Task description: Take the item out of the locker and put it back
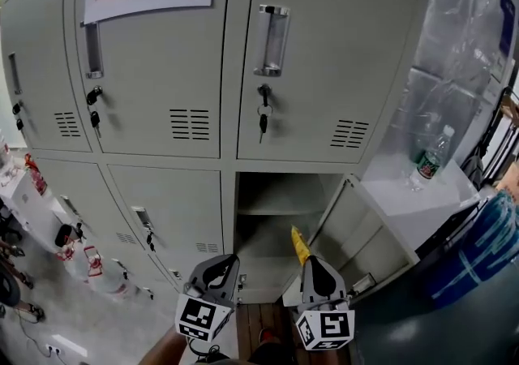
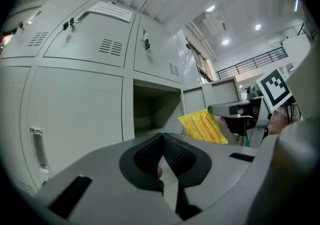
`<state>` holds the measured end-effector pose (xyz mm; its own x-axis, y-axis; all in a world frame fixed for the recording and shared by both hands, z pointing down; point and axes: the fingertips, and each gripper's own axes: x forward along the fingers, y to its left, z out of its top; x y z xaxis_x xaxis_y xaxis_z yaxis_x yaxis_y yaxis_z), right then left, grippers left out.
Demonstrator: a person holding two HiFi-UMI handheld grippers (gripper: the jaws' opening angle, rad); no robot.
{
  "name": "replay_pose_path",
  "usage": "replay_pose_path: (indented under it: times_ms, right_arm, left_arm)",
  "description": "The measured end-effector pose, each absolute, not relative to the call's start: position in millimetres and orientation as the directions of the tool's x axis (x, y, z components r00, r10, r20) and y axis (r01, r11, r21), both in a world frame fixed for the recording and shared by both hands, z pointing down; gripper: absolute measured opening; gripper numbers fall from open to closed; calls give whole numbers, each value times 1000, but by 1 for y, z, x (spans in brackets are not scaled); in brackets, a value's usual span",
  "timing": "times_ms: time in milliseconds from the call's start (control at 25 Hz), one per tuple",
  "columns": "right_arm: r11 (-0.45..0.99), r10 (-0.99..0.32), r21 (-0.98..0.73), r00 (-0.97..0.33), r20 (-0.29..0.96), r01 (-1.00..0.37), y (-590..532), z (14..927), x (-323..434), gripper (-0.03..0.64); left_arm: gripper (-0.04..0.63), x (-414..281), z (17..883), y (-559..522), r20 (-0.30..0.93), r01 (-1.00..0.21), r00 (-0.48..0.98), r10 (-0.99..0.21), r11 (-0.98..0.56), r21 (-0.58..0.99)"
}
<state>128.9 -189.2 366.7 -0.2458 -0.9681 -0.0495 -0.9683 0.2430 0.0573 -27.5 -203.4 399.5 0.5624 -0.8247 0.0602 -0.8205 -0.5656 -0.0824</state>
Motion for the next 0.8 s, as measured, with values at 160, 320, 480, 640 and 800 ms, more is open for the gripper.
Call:
replay_pose_path:
  times_ms: [160,320,480,640,800]
  right_arm:
    - [196,-980,51,-198,-31,-979,-171,380,138,17]
    - [183,-983,41,-184,-26,-982,-159,390,141,17]
    - [174,-984,19,-175,-17,-985,-152,401,143,17]
    - [162,-987,-5,-162,-9,-987,-151,413,145,17]
    - [168,-986,-2,-168,-9,-986,-153,414,147,17]
  left_arm:
    - [21,-24,402,-199,59,-808,580,-813,-583,-84]
    - [21,-24,412,-196,74,-804,585,-808,-590,-82]
    - [21,-25,420,-194,79,-803,585,-807,-591,-85]
    - [21,-23,422,-196,75,-803,585,-808,-590,-82]
    - [21,-22,426,-197,81,-804,584,-808,-589,-81]
